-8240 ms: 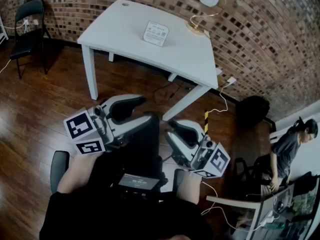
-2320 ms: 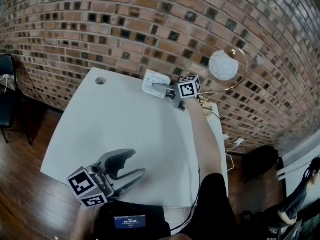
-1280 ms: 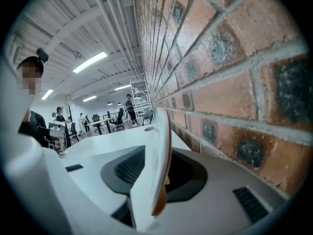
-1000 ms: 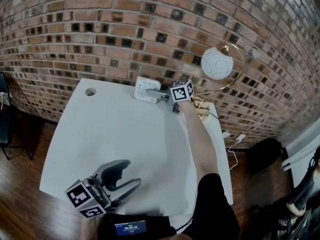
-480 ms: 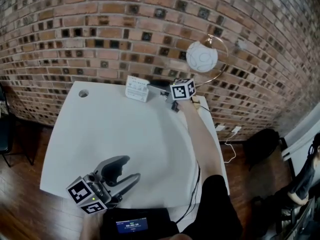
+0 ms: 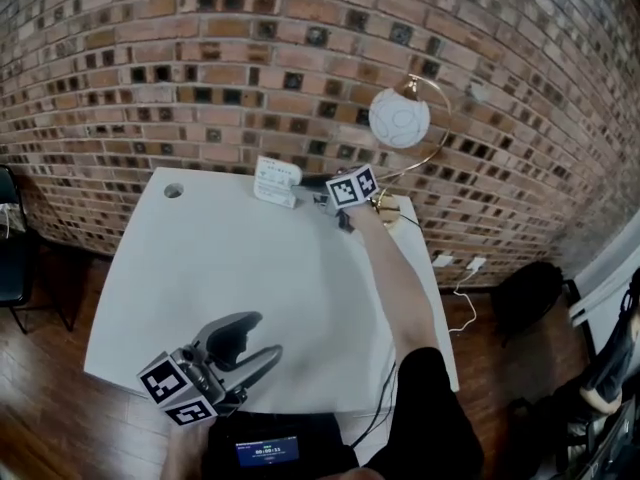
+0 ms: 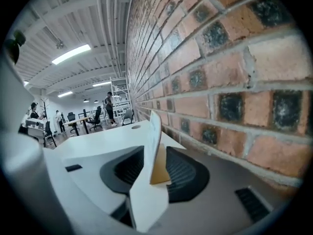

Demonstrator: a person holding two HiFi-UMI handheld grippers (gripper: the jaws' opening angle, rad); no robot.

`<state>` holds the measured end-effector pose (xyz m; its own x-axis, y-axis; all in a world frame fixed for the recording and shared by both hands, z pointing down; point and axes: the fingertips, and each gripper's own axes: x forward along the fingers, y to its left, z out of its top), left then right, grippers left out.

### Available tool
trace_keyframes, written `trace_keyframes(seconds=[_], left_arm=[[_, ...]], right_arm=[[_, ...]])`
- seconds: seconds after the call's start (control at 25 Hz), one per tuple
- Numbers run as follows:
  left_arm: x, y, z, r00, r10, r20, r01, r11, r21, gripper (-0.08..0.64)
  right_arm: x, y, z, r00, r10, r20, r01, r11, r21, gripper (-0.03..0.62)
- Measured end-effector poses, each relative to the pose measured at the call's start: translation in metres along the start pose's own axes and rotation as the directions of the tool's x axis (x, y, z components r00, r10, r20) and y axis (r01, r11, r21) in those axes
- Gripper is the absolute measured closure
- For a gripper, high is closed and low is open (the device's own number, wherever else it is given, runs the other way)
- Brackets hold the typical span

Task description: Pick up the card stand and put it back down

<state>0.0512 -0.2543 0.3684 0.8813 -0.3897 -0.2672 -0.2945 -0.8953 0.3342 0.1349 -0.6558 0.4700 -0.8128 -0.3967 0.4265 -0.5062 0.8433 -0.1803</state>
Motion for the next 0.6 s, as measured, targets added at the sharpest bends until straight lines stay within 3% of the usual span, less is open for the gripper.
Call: trace_keyframes(seconds=[0.2, 0.32, 0.44, 0.6], left_arm=[[0.0, 0.009, -0.004, 1.0, 0.012, -0.006, -0.012, 1.0, -0.011, 0.308], [-0.002, 0.015, -0.005, 1.0, 0.021, -0.005, -0.021, 1.0, -0.013, 0.31], [-0.003, 0.02, -0.004, 1.0, 0.029, -0.002, -0.029, 1.0, -0.013, 0.31], [-0.004, 0.025, -0.004, 0.999, 0.036, 0.0, -0.036, 0.999, -0.011, 0.31]], right_arm=[[0.017, 0.012, 0.005, 0.995, 0.1, -0.007, -0.1, 0.989, -0.106, 0.538], [0.024, 0.012, 0.006, 0.982, 0.189, -0.028, -0.191, 0.97, -0.15, 0.554], [0.031, 0.003, 0.005, 0.969, 0.24, -0.055, -0.245, 0.958, -0.146, 0.557], [0.033, -0.014, 0.008, 0.975, 0.209, -0.076, -0.215, 0.974, -0.078, 0.49]])
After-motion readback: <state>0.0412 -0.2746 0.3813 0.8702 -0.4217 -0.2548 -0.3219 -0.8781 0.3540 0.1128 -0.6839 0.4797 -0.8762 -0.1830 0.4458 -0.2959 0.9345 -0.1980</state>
